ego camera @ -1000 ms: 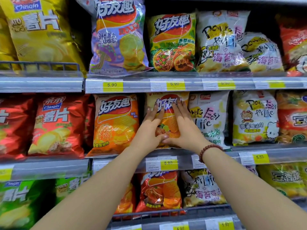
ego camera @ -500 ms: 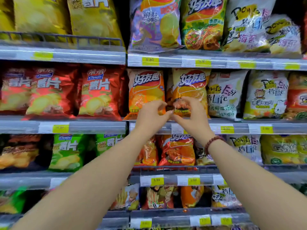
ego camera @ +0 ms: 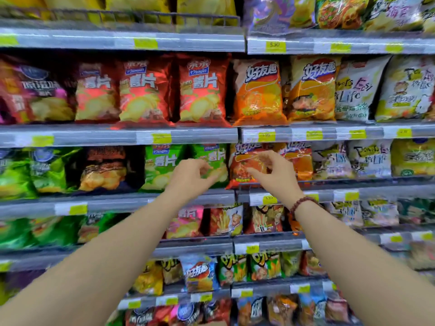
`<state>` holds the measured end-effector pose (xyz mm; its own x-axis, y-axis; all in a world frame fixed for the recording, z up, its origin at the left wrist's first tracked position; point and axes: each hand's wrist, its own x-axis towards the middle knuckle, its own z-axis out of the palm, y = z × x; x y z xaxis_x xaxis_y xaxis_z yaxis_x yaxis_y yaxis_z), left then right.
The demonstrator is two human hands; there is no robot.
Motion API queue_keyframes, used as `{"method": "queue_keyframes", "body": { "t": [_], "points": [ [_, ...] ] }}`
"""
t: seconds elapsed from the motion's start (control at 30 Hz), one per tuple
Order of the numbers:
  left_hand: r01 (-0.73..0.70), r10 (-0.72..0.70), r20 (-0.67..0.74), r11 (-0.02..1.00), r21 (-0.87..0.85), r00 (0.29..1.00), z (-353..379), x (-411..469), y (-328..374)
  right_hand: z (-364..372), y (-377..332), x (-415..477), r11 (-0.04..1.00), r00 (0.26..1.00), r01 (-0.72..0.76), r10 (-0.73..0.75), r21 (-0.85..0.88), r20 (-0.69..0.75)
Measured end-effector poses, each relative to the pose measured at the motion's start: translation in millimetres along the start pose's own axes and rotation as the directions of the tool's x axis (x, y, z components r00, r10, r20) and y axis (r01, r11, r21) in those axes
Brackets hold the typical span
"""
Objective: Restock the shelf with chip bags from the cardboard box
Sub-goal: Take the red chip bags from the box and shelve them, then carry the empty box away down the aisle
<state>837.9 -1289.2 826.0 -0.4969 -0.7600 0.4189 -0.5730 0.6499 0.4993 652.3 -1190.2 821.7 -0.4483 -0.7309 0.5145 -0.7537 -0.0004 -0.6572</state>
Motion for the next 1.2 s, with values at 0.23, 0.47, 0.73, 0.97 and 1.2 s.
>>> {"method": "queue_keyframes", "body": {
  "t": [0.23, 0.47, 0.73, 0.97, 1.2],
  "points": [
    [0.157, -0.162, 0.145, 0.987, 0.046, 0.976, 44, -45, -76, 66, 36, -52, 0.982, 0.965, -0.187, 0.185, -0.006, 0.186],
    [0.339, -0.353, 0.279, 0.936, 0.1, 0.893, 112, -106, -160, 147, 102, -112, 0.935, 0.854, -0.341, 0.352, -0.099, 0.383],
    [0.561, -0.623, 0.423, 0.78, 0.278, 0.658, 206, -240, -281, 256, 188, -217, 0.855, 0.64, -0.425, 0.516, -0.297, 0.569],
    [0.569, -0.786, 0.478, 0.616, 0.544, 0.394, 290, -335, -359, 329, 267, -325, 0.771, 0.438, -0.44, 0.632, -0.46, 0.639],
    [0.612, -0.839, 0.468, 0.53, 0.586, 0.278, 353, -429, -423, 372, 336, -417, 0.673, 0.292, -0.467, 0.73, -0.573, 0.618]
  ]
}}
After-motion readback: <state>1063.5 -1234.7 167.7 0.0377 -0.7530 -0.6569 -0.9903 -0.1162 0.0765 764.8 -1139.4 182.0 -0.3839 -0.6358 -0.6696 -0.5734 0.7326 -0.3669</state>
